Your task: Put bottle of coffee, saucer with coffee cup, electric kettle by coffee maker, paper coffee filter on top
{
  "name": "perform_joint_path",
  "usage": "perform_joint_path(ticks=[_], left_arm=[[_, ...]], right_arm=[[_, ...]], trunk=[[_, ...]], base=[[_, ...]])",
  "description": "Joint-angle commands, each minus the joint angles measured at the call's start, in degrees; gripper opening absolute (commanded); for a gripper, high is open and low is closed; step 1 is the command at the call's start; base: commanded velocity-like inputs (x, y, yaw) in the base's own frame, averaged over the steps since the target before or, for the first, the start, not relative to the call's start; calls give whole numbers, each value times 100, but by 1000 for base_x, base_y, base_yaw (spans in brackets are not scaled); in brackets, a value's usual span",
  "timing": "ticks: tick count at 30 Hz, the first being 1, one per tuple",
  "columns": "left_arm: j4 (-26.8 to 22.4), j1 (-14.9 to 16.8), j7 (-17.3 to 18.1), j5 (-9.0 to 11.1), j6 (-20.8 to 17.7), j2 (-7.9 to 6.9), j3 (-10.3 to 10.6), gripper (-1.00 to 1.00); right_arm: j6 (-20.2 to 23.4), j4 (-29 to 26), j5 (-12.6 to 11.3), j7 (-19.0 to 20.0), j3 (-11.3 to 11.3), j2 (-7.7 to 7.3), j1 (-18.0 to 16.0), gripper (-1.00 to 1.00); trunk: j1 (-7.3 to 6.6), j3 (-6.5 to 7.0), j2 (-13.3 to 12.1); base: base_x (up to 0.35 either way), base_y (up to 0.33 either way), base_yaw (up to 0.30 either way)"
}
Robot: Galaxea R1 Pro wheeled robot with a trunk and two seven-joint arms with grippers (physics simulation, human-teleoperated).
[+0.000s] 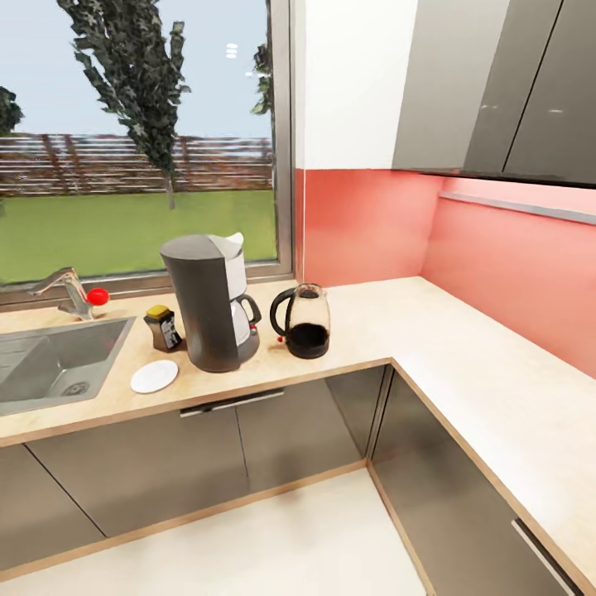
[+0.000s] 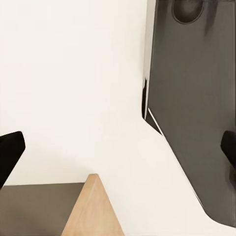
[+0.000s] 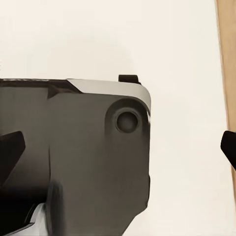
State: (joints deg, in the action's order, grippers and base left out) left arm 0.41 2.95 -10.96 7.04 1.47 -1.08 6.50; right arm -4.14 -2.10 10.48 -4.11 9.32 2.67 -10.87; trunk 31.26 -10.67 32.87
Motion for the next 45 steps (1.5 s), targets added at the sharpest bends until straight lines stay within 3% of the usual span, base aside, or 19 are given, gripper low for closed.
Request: perform_joint_path(ticks=[1, 10, 35, 45], left_arm=[[2, 4, -10, 60, 24, -1, 48, 100], [-8, 4, -11, 45, 88, -46, 61, 100], [-32, 13, -11, 52, 266, -50, 70, 100], [-38, 13, -11, 61, 259, -47, 67, 100]], right_arm=[[-20, 4, 59, -20, 49, 1, -6, 100], [-55, -1, 59, -33, 46, 71, -5, 100], [-69, 34, 68, -46, 44, 41, -3, 100], [-69, 34, 68, -48, 44, 41, -4, 100]], trunk=[[2, -14, 8], [2, -31, 8], [2, -128, 8], [2, -107, 8]], base=[[0, 0, 2], [0, 0, 152], [0, 1, 240], [0, 207, 278]])
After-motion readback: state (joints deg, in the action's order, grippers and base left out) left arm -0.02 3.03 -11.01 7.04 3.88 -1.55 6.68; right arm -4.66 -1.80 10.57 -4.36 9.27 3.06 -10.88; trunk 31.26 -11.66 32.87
